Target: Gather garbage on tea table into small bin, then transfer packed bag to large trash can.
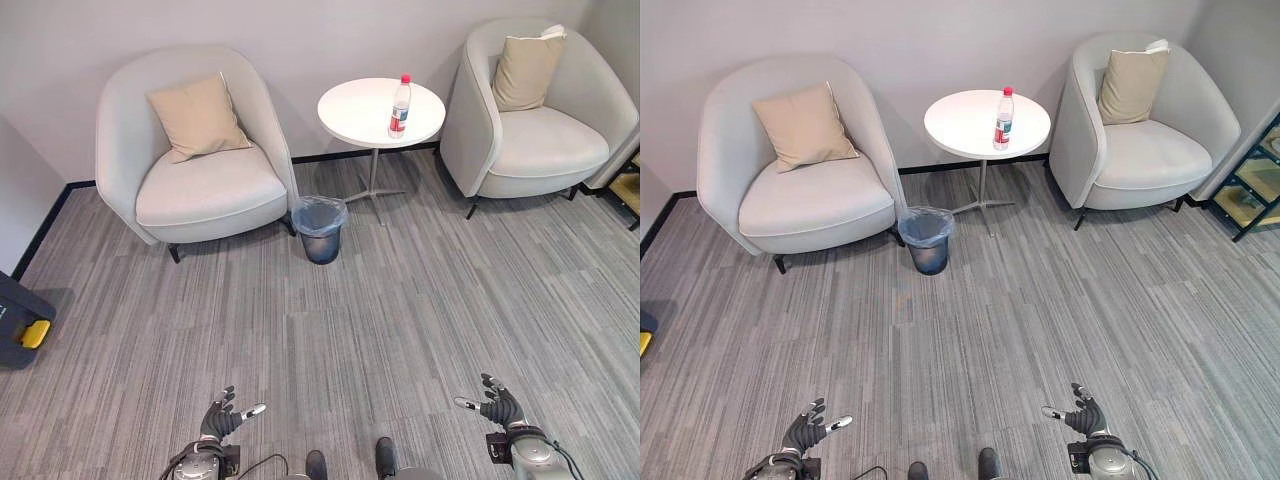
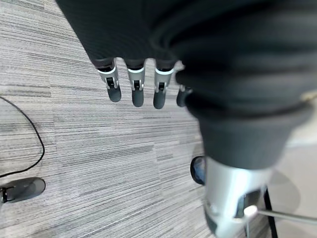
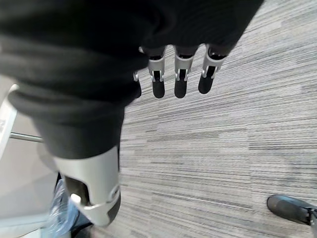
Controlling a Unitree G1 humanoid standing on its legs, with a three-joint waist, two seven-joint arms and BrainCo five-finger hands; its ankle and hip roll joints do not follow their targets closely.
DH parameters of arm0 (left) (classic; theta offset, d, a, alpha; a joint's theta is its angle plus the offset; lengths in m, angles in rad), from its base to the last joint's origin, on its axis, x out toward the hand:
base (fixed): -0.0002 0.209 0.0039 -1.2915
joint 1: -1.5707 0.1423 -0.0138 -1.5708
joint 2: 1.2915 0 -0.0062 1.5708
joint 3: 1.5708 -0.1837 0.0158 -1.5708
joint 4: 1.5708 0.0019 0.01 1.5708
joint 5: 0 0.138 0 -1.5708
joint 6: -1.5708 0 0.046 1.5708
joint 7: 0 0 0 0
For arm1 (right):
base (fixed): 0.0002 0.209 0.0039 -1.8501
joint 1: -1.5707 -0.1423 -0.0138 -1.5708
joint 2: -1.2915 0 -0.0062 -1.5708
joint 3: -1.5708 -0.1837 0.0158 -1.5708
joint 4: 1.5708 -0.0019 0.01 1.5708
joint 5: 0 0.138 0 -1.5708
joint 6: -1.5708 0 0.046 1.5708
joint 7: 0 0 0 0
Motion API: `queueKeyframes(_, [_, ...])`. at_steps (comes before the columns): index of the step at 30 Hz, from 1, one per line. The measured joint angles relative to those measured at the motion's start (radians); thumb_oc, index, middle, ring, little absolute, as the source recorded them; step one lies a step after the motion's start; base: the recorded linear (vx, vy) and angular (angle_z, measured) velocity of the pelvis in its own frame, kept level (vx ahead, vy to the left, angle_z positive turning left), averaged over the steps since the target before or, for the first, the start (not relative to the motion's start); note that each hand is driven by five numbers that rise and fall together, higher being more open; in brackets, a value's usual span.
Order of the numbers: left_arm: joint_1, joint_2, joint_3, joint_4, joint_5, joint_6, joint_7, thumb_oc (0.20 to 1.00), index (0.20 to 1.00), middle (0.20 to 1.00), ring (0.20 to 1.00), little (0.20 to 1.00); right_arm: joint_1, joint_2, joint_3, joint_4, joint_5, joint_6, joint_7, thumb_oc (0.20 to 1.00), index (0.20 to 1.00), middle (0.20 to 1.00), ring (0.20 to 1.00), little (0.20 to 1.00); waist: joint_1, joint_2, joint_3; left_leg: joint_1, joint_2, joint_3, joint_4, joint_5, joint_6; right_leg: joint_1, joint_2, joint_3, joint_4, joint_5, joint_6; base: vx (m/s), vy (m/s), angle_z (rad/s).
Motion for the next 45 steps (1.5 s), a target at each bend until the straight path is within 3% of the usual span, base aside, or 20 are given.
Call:
queueKeyframes(3, [-0.012,0.010,0.000,0.001,0.000,0.001,0.000,1.000,1.000,1.000,1.000,1.000,-0.012,-0.001,-0.019,-0.001,0.000,0.001,-0.002,1.000,1.000,1.000,1.000,1.000,0.008,-0.003,0.021,-0.005,-0.012,0.021,0.000,-0.011,0.016,-0.020,-0.004,0.012,0.024,0.009,0.007,0.06,0.142,-0.26])
queueKeyframes(5, [-0.022,0.016,0.001,0.000,0.000,0.001,0.000,1.000,1.000,1.000,1.000,1.000,-0.022,0.000,-0.017,-0.004,0.000,0.003,-0.001,1.000,1.000,1.000,1.000,1.000,0.010,0.004,0.039,-0.003,0.000,0.034,0.000,-0.004,0.024,-0.063,-0.008,0.013,0.117,-0.029,0.037,0.04,0.050,-0.07])
queueKeyframes(8, [-0.041,0.023,0.002,0.003,0.001,0.002,0.004,1.000,1.000,1.000,1.000,1.000,-0.037,0.003,-0.017,-0.006,0.001,0.009,-0.002,1.000,1.000,1.000,1.000,1.000,0.003,-0.003,0.056,0.005,-0.016,0.046,0.000,-0.014,0.035,-0.112,-0.022,0.018,0.203,-0.070,0.035,0.13,0.013,-0.15])
queueKeyframes(11, [-0.051,0.024,0.007,0.008,0.000,0.002,0.012,1.000,1.000,1.000,1.000,1.000,-0.062,0.007,-0.016,-0.009,0.000,0.013,-0.002,1.000,1.000,1.000,1.000,1.000,-0.005,-0.004,0.067,0.016,-0.016,0.058,0.000,-0.034,0.052,-0.171,-0.065,-0.069,0.250,-0.112,0.056,0.16,-0.078,-0.19])
queueKeyframes(13, [-0.050,0.020,0.006,0.017,0.000,0.002,0.014,1.000,1.000,1.000,1.000,1.000,-0.066,0.009,-0.013,-0.029,-0.001,0.016,-0.008,1.000,1.000,1.000,1.000,1.000,-0.009,-0.007,0.077,0.045,-0.012,0.080,0.000,-0.061,0.030,-0.230,-0.120,-0.125,0.190,-0.097,0.072,0.23,-0.150,-0.27])
queueKeyframes(17, [-0.047,0.015,0.001,0.029,-0.004,0.002,0.021,1.000,1.000,1.000,1.000,1.000,-0.052,0.019,-0.012,-0.043,-0.002,0.019,-0.016,1.000,1.000,1.000,1.000,1.000,-0.022,-0.020,0.081,0.090,0.010,0.064,0.013,-0.107,-0.015,-0.259,-0.147,-0.172,0.204,-0.041,0.077,0.28,-0.212,0.06])
queueKeyframes(19, [-0.040,0.002,-0.003,0.029,-0.004,0.002,0.021,1.000,1.000,1.000,1.000,1.000,-0.030,0.018,-0.013,-0.044,-0.002,0.019,-0.018,1.000,1.000,1.000,1.000,1.000,-0.042,0.010,0.079,0.126,0.064,0.019,0.017,-0.123,-0.039,-0.206,-0.089,-0.171,0.204,-0.005,0.053,0.31,-0.304,0.47])
queueKeyframes(20, [-0.041,-0.012,-0.002,0.031,-0.004,0.000,0.021,1.000,1.000,1.000,1.000,1.000,-0.024,0.018,-0.013,-0.044,-0.002,0.018,-0.020,1.000,1.000,1.000,1.000,1.000,-0.035,0.026,0.066,0.143,0.119,0.002,0.073,-0.118,-0.049,-0.155,-0.027,-0.174,0.199,-0.031,-0.003,0.29,-0.360,0.27])
queueKeyframes(21, [-0.040,-0.014,-0.003,0.033,-0.005,0.000,0.020,1.000,1.000,1.000,1.000,1.000,-0.035,0.014,-0.013,-0.046,-0.002,0.017,-0.022,1.000,1.000,1.000,1.000,1.000,-0.033,0.028,0.062,0.128,0.132,-0.016,0.116,-0.116,-0.053,-0.138,-0.015,-0.184,0.198,-0.042,-0.022,0.27,-0.382,0.25])
queueKeyframes(22, [-0.053,-0.019,-0.003,0.041,-0.006,0.001,0.018,1.000,1.000,1.000,1.000,1.000,-0.045,0.009,-0.017,-0.055,-0.001,0.012,-0.024,1.000,1.000,1.000,1.000,1.000,-0.041,0.028,0.058,0.075,0.145,-0.045,0.215,-0.119,-0.060,-0.121,-0.010,-0.197,0.180,-0.053,-0.036,0.16,-0.279,0.28])
queueKeyframes(25, [-0.080,-0.027,-0.020,0.041,-0.038,0.001,0.015,1.000,1.000,1.000,1.000,1.000,-0.059,-0.003,-0.011,-0.064,-0.001,-0.002,-0.024,1.000,1.000,1.000,1.000,1.000,-0.029,0.005,0.055,-0.102,0.164,-0.072,0.590,-0.060,-0.163,-0.056,0.004,-0.207,0.131,-0.054,-0.116,0.18,-0.231,0.08])
queueKeyframes(26, [-0.086,-0.027,-0.035,0.043,-0.038,0.001,0.012,1.000,1.000,1.000,1.000,1.000,-0.069,-0.007,-0.005,-0.062,0.000,-0.005,-0.027,1.000,1.000,1.000,1.000,1.000,-0.029,0.003,0.056,-0.150,0.158,-0.074,0.668,-0.062,-0.163,-0.044,0.010,-0.208,0.127,-0.065,-0.132,0.21,-0.138,0.00])
queueKeyframes(27, [-0.093,-0.028,-0.046,0.039,-0.038,0.001,0.009,1.000,1.000,1.000,1.000,1.000,-0.079,-0.006,0.005,-0.060,0.000,-0.003,-0.031,1.000,1.000,1.000,1.000,1.000,-0.023,0.000,0.057,-0.202,0.129,-0.065,0.677,-0.097,-0.144,-0.019,0.017,-0.189,0.099,-0.090,-0.127,0.28,-0.114,-0.14])
queueKeyframes(29, [-0.110,-0.029,-0.068,0.042,-0.039,0.001,0.006,1.000,1.000,1.000,1.000,1.000,-0.069,-0.007,0.025,-0.050,0.001,-0.002,-0.030,1.000,1.000,1.000,1.000,1.000,0.001,-0.028,0.067,-0.242,0.035,-0.043,0.356,-0.113,-0.111,0.050,0.031,-0.193,0.031,-0.067,-0.132,0.32,-0.064,-0.16])
queueKeyframes(34, [-0.075,-0.027,-0.055,0.065,-0.038,0.011,0.003,1.000,1.000,1.000,1.000,1.000,-0.069,0.017,0.025,0.019,0.019,-0.001,-0.035,1.000,1.000,1.000,1.000,1.000,0.035,-0.019,0.062,-0.322,0.010,-0.040,-0.009,0.041,-0.121,0.132,0.103,-0.167,0.000,-0.148,-0.087,0.35,0.025,-0.20])
queueKeyframes(38, [-0.045,-0.026,-0.032,0.076,-0.038,0.017,0.006,1.000,1.000,1.000,1.000,1.000,-0.051,0.025,0.025,0.033,0.018,0.002,-0.034,1.000,1.000,1.000,1.000,1.000,0.053,-0.013,0.067,-0.330,0.006,0.016,0.038,0.085,-0.058,0.227,0.125,-0.127,0.001,-0.191,-0.088,0.39,0.130,-0.41])
queueKeyframes(40, [-0.033,-0.028,-0.032,0.079,-0.038,0.019,0.004,1.000,1.000,1.000,1.000,1.000,-0.036,0.031,0.026,0.030,0.017,0.014,-0.032,1.000,1.000,1.000,1.000,1.000,0.047,-0.029,0.052,-0.255,-0.038,0.056,0.108,0.067,0.004,0.312,0.088,-0.084,0.003,-0.254,-0.022,0.54,0.254,-0.52])
queueKeyframes(41, [-0.038,-0.024,-0.033,0.072,-0.038,0.018,0.002,1.000,1.000,1.000,1.000,1.000,-0.027,0.038,0.028,0.024,0.016,0.020,-0.028,1.000,1.000,1.000,1.000,1.000,0.045,-0.038,0.033,-0.203,-0.058,0.073,0.091,0.087,0.114,0.307,0.059,-0.060,0.091,-0.280,0.017,0.30,0.198,-0.28])
queueKeyframes(43, [-0.051,-0.014,-0.036,0.042,-0.037,0.016,-0.002,1.000,1.000,1.000,1.000,1.000,-0.023,0.044,0.028,-0.001,0.016,0.020,-0.021,1.000,1.000,1.000,1.000,1.000,0.040,-0.046,0.028,-0.174,-0.073,0.072,0.085,0.068,0.138,0.245,0.037,-0.055,0.251,-0.302,0.048,0.23,0.171,-0.06])
queueKeyframes(45, [-0.117,0.008,-0.039,0.042,-0.036,0.014,-0.001,1.000,1.000,1.000,1.000,1.000,-0.039,0.045,0.032,-0.070,0.004,0.019,-0.010,1.000,1.000,1.000,1.000,1.000,0.040,-0.050,0.028,-0.118,-0.120,0.034,0.051,0.033,0.159,-0.016,-0.056,-0.049,0.693,-0.394,0.108,0.27,0.138,0.17])
